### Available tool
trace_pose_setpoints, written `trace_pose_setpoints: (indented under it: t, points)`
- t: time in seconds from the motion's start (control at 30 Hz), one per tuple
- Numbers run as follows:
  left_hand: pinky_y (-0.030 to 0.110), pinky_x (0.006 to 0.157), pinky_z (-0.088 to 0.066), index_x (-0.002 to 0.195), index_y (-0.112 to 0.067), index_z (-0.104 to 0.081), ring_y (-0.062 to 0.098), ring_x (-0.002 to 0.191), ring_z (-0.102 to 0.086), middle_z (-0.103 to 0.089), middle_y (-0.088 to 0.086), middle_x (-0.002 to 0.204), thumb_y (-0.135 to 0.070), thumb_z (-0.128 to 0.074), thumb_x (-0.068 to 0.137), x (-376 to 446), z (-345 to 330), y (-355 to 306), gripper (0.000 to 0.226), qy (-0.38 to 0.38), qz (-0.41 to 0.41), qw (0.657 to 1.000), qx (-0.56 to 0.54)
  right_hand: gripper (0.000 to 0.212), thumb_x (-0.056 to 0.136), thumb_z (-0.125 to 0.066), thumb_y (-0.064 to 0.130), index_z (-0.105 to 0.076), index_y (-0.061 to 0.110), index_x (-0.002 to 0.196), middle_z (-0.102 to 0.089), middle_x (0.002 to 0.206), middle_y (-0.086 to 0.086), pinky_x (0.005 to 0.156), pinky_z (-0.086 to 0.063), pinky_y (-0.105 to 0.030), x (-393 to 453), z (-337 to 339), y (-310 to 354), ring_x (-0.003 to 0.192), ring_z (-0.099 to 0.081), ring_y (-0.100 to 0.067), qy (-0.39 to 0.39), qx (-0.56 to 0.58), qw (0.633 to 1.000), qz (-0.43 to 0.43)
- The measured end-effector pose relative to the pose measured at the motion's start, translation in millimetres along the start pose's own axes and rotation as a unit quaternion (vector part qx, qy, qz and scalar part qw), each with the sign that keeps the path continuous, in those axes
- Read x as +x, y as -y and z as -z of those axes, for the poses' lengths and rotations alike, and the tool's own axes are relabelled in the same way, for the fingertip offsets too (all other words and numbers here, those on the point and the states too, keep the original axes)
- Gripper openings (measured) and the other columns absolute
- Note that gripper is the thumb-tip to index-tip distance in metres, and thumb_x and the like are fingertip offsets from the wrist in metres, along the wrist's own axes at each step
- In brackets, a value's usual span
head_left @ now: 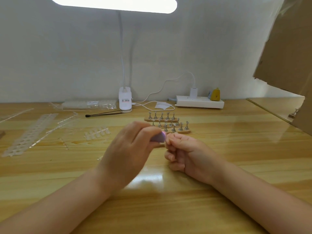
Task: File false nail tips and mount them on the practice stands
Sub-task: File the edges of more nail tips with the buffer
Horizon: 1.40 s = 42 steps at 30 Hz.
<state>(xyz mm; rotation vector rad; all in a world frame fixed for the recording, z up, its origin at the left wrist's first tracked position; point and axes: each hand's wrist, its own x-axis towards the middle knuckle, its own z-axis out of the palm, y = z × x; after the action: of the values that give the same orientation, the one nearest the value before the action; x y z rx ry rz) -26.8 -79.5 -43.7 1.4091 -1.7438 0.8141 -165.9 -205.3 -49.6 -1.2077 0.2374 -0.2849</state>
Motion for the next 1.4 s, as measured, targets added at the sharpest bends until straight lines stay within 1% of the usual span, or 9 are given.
trace_pose_setpoints:
  t: [0.1,0.23,0.37,0.6,0.77,0.87,1.03,1.2,1.4]
  points:
    - [0.029,0.084,-0.05,0.113,-0.013,-0.055,0.019,0.088,-0.061,-0.058,0.004,0.103,-0.018,-0.056,0.095,-2,-5,-10,0.018,0.018,-0.052,0.998,-0.012,0.005,0.088,-0.058,0.015,-0.056,0.014,0.083,-0.049,0.072,0.001,0.044,-0.032,-0.018,0,0,-2,0.059,-0.046,-0.01,0.018,-0.013,1.0,0.005]
    - [0.037,0.069,-0.055,0.098,0.002,-0.069,0.025,0.074,-0.064,-0.064,0.012,0.088,-0.017,-0.057,0.089,1,2,3,0.024,0.01,0.022,1.0,0.018,0.011,0.089,-0.055,0.02,-0.051,0.014,0.081,-0.043,0.071,0.002,0.044,-0.032,-0.017,0,5,0,0.06,-0.047,-0.01,0.017,0.012,1.0,0.005]
    - [0.021,0.084,-0.048,0.11,-0.009,-0.059,0.017,0.086,-0.06,-0.056,0.004,0.102,-0.018,-0.057,0.093,1,-3,-9,0.02,-0.005,-0.004,0.998,-0.063,0.007,0.087,-0.06,0.019,-0.055,0.014,0.084,-0.047,0.072,0.002,0.045,-0.033,-0.018,0,4,-2,0.059,-0.047,-0.009,0.036,-0.004,0.999,0.012]
    - [0.034,0.071,-0.053,0.104,-0.001,-0.067,0.022,0.077,-0.063,-0.063,0.011,0.09,-0.016,-0.059,0.089,-3,2,4,0.022,0.015,0.031,0.999,-0.026,0.014,0.09,-0.052,0.017,-0.058,0.016,0.076,-0.042,0.071,0.001,0.048,-0.034,-0.02,0,5,1,0.062,-0.046,-0.012,0.042,0.016,0.999,-0.013]
    - [0.027,0.083,-0.051,0.113,-0.013,-0.058,0.016,0.086,-0.062,-0.06,0.003,0.1,-0.013,-0.059,0.093,-1,-3,-10,0.02,-0.001,-0.063,0.996,-0.064,0.009,0.082,-0.057,0.018,-0.058,0.012,0.089,-0.048,0.075,-0.001,0.051,-0.036,-0.021,0,3,1,0.063,-0.048,-0.011,0.072,-0.021,0.997,-0.006]
    - [0.037,0.072,-0.056,0.104,-0.005,-0.069,0.021,0.079,-0.066,-0.067,0.01,0.09,-0.014,-0.06,0.09,-2,2,2,0.018,-0.009,-0.045,0.999,-0.025,0.008,0.085,-0.053,0.02,-0.056,0.015,0.08,-0.042,0.073,0.001,0.053,-0.036,-0.022,-1,5,3,0.064,-0.048,-0.012,0.066,0.016,0.998,-0.017]
    - [0.026,0.081,-0.051,0.112,-0.015,-0.054,0.016,0.084,-0.06,-0.056,0.003,0.1,-0.015,-0.06,0.095,-3,-3,-7,0.018,-0.021,-0.098,0.994,-0.053,0.013,0.082,-0.057,0.02,-0.053,0.011,0.09,-0.05,0.075,0.0,0.057,-0.037,-0.022,-1,5,1,0.067,-0.048,-0.011,0.099,-0.009,0.995,-0.016]
    - [0.034,0.07,-0.054,0.11,-0.014,-0.05,0.021,0.073,-0.063,-0.064,0.01,0.085,-0.018,-0.058,0.092,-2,4,7,0.02,-0.009,-0.046,0.999,-0.012,0.009,0.082,-0.056,0.023,-0.056,0.017,0.076,-0.042,0.07,0.002,0.058,-0.038,-0.023,-2,4,3,0.067,-0.048,-0.013,0.107,0.023,0.993,-0.035]
    - [0.028,0.077,-0.052,0.112,-0.015,-0.053,0.019,0.079,-0.06,-0.058,0.005,0.097,-0.01,-0.063,0.089,-2,-1,-12,0.025,-0.001,-0.104,0.994,-0.038,0.014,0.079,-0.062,0.017,-0.055,0.012,0.089,-0.051,0.073,0.001,0.059,-0.042,-0.022,-1,3,2,0.067,-0.049,-0.011,0.125,0.001,0.991,-0.042]
